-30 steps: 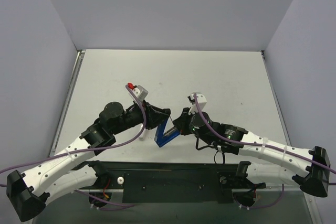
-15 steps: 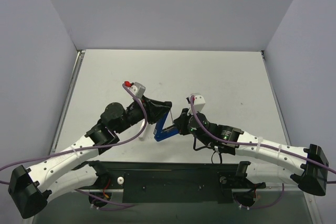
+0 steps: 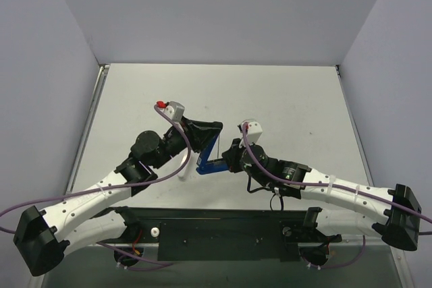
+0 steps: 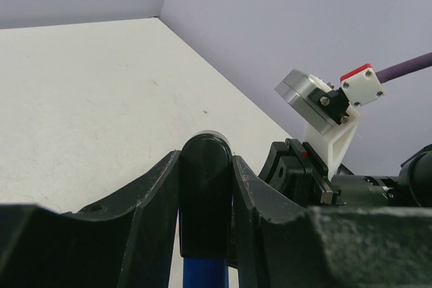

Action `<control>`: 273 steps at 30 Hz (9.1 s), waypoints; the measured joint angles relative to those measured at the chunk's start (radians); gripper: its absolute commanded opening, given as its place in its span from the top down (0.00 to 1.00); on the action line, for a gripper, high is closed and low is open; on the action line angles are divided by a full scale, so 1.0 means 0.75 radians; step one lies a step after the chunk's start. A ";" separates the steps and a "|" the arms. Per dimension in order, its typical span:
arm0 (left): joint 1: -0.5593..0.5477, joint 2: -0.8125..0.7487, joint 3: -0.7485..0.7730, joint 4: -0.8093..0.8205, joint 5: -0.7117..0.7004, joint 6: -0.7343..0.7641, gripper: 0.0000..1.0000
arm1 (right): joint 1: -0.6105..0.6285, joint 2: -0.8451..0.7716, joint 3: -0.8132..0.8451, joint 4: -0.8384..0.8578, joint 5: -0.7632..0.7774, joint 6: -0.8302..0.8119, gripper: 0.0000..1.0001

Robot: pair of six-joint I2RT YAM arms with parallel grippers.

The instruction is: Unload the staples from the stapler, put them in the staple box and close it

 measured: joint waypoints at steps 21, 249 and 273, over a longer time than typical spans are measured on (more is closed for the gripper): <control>0.000 0.051 0.000 0.302 -0.143 -0.043 1.00 | 0.000 0.024 -0.015 0.027 -0.102 0.003 1.00; -0.077 -0.230 -0.074 -0.141 0.897 -0.166 1.00 | -0.010 0.277 0.916 -0.757 -1.658 -1.012 1.00; -0.158 -0.272 -0.011 -0.400 0.841 0.009 1.00 | -0.026 -0.128 0.522 -0.631 -1.454 -1.022 1.00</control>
